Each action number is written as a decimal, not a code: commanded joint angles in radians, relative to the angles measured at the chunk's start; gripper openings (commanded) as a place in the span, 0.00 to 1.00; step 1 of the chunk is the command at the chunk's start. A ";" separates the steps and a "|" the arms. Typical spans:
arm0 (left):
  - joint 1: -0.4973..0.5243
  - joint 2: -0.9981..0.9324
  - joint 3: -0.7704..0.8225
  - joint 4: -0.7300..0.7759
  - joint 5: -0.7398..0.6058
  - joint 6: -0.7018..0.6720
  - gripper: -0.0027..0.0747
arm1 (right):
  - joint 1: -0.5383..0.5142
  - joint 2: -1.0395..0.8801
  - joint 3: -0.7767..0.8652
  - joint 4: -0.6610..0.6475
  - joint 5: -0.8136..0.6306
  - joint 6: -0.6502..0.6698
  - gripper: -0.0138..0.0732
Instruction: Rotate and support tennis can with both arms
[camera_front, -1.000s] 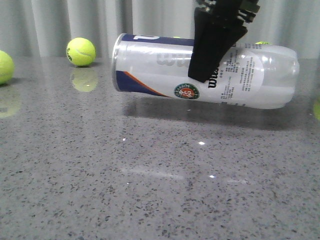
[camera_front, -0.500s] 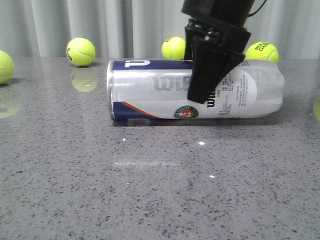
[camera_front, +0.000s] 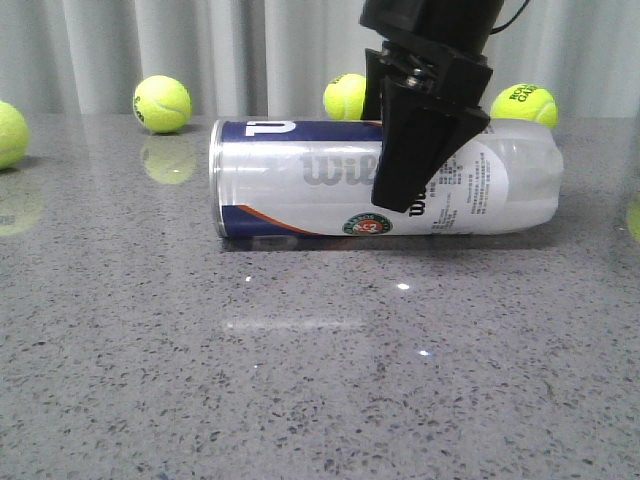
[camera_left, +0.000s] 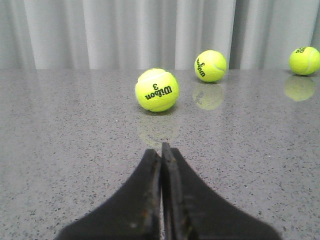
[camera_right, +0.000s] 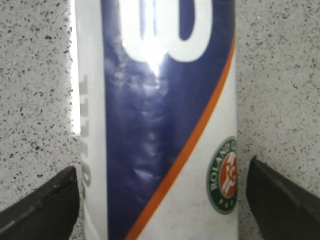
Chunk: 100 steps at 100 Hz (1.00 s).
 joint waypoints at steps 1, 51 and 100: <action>0.005 -0.039 0.047 -0.008 -0.082 -0.005 0.01 | 0.000 -0.046 -0.028 0.023 -0.014 -0.012 0.93; 0.005 -0.039 0.047 -0.008 -0.082 -0.005 0.01 | 0.000 -0.195 -0.029 0.023 -0.006 0.046 0.93; 0.005 -0.039 0.047 -0.008 -0.082 -0.005 0.01 | 0.000 -0.285 -0.029 -0.007 0.186 0.573 0.09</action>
